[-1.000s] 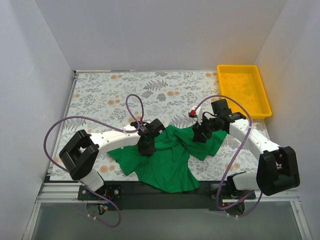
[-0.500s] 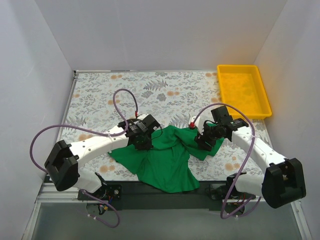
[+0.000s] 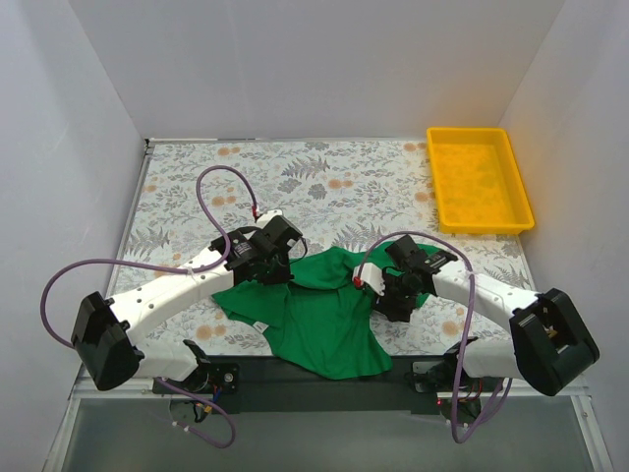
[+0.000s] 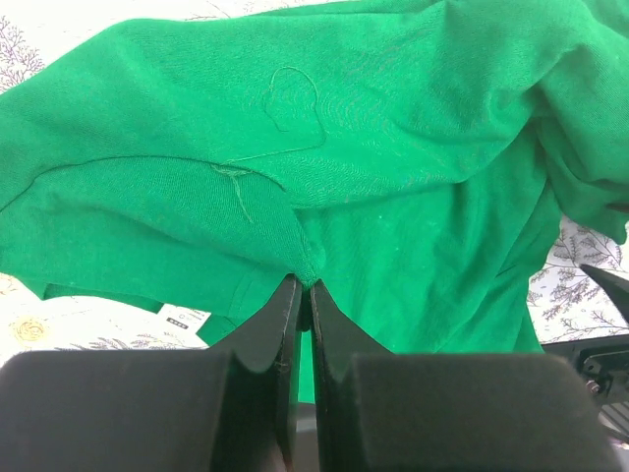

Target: Fold and stack the t-shirts

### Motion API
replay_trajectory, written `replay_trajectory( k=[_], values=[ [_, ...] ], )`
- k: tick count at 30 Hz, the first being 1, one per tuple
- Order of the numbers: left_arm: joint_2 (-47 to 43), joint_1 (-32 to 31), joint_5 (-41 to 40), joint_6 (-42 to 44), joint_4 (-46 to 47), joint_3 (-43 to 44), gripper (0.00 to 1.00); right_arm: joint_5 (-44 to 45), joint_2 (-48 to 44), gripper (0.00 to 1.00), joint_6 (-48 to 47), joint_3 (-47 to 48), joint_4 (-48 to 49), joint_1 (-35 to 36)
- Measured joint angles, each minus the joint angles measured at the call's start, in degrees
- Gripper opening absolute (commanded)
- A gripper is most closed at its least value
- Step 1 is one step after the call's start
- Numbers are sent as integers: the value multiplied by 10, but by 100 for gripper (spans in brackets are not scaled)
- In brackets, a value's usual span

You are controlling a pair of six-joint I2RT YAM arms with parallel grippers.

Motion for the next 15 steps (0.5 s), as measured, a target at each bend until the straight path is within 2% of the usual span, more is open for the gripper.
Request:
replay_trajectory(
  k=[1,3,4,6,7,12,15],
  values=[
    [0,0,0,0,0,0,0,5,7,48,3,-2,8,5],
    [0,0,0,1,0,0,0,20,12,38,8,-2,23,12],
    [-1,0,0,2,0,0,0,26,12,26,11,-2,28,13],
    [-3,1,0,2,0,0,0,33,14,12,14,-2,35,13],
    [-6,3,-1,3,0,0,0,37,14,2,15,-2,37,13],
    [-28,6,-6,15,-1,-1,0,53,-4,1,11,8,22,12],
    [-49,7,-12,30,0,-1,0,49,-34,1,-11,68,-20,0]
  ],
)
